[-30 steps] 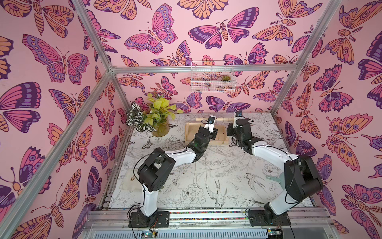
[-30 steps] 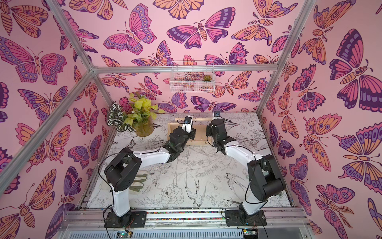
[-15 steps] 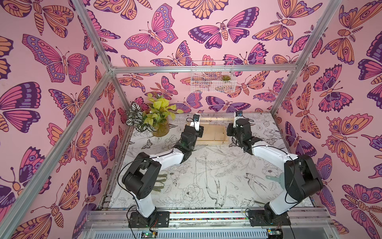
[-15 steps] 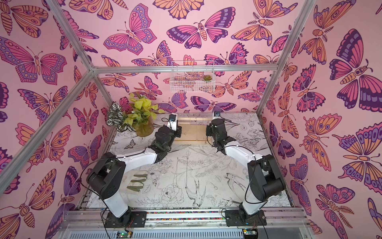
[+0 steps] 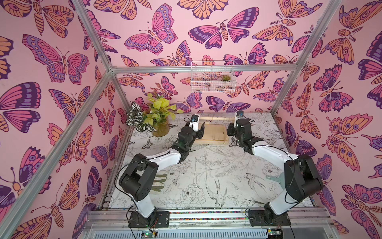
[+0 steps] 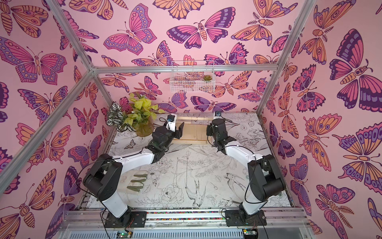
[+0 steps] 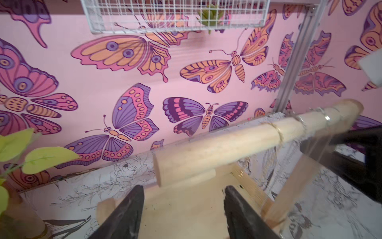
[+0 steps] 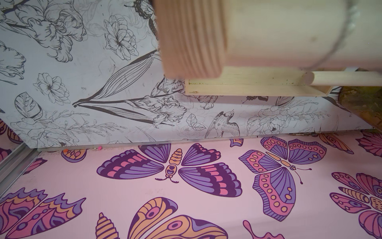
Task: Take the necklace off the jewelry display stand
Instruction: Take off the necklace from the stand.
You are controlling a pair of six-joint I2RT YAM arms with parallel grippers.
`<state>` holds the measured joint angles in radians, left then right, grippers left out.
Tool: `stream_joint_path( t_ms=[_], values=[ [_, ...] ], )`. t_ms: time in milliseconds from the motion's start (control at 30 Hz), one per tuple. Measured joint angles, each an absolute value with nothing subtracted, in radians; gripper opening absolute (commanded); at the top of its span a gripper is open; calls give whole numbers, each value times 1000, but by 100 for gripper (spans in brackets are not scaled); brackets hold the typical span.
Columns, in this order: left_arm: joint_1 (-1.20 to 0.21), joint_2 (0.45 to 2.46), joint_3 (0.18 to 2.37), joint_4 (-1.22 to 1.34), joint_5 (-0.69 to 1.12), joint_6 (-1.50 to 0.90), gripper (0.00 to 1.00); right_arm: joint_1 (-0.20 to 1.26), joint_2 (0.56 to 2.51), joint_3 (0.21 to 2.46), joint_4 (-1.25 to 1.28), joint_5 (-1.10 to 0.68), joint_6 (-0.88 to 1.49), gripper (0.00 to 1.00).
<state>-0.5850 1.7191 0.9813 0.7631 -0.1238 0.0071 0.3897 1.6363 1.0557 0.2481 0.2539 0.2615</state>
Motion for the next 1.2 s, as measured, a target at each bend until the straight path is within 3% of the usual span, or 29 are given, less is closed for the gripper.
stream_joint_path(
  t_ms=[167,267,567,833,1200],
  values=[
    [-586,1758,945,821,-12,-38,74,390,1636,1056,248,253,262,16],
    [-589,1789,945,851,29,-57,67,390,1636,1056,249,253,262,16],
    [-625,1861,1004,950,37,-60,58,389,1638,1056,252,253,262,16],
    [-693,1884,1101,927,-46,-6,48,389,1638,1056,252,253,262,16],
    [-697,1884,1139,858,-170,41,45,389,1638,1056,252,253,262,16]
  ],
)
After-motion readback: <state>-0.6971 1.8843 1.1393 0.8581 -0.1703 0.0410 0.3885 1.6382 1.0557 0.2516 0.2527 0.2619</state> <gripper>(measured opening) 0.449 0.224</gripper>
